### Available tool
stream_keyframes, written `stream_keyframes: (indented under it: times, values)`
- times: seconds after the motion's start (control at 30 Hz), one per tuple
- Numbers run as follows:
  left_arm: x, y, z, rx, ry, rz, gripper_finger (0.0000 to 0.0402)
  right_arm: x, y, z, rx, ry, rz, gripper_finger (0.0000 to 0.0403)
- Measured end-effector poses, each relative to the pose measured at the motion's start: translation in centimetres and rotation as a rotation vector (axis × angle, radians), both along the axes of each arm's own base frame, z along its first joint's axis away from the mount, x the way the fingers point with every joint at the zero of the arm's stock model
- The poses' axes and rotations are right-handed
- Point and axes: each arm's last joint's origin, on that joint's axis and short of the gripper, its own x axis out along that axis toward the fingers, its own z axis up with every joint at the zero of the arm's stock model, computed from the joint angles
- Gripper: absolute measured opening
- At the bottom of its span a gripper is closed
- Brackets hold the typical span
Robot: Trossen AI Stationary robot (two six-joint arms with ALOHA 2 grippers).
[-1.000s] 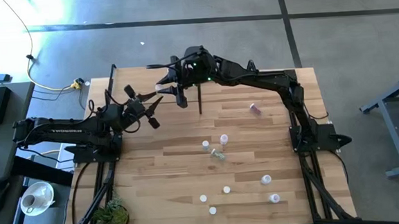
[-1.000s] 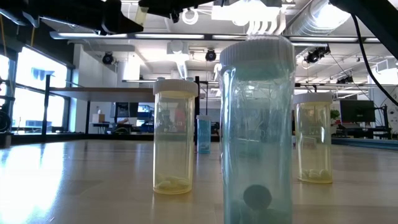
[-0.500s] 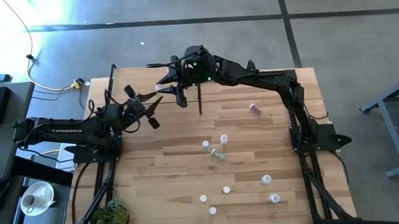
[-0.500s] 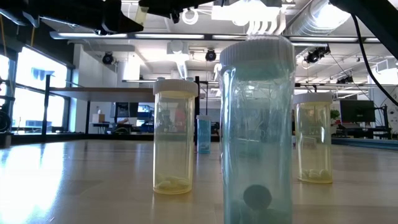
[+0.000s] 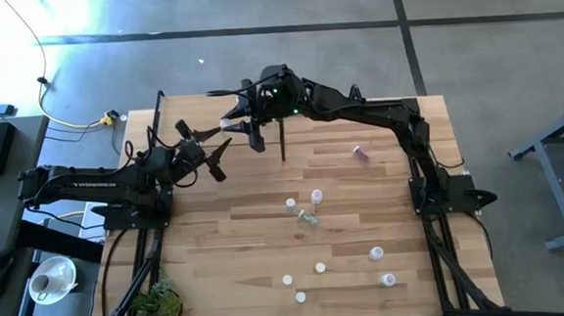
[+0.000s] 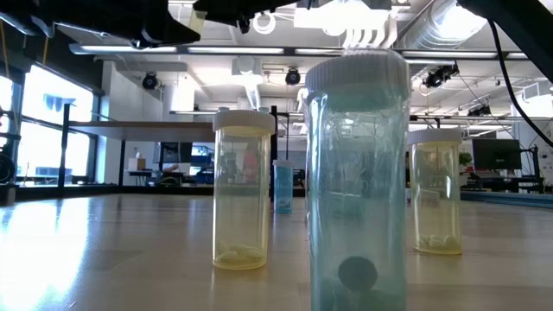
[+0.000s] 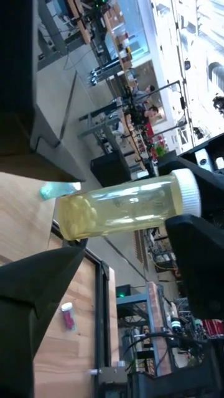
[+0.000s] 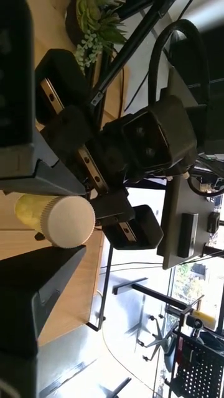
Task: Pick and place medicine bottles onto shelf by color
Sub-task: Put the top right yellow pill bottle on the shelf
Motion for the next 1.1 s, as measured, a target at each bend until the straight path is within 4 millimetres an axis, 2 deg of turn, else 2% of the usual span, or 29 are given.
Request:
stream_keyframes:
  times: [0.13, 0.3, 0.83, 1.1]
  values:
    - [-0.2, 0.2, -0.2, -0.011, 0.022, 0.085, 0.0196, 0.0, -0.1, 0.1, -0.004, -0.009, -0.006, 0.0113]
    - [-0.4, 0.4, -0.3, -0.019, 0.023, 0.191, 0.0204, -0.1, -0.7, 0.2, -0.008, -0.022, -0.02, 0.0113]
    - [-0.7, 0.1, 0.0, -0.035, 0.0, 0.211, 0.0204, -1.2, -5.2, 1.9, -0.004, -0.195, -0.16, 0.0113]
    - [-0.9, -1.2, 0.6, -0.022, -0.012, 0.136, 0.0204, -1.0, -5.6, 0.3, -0.019, -0.082, -0.219, 0.0113]
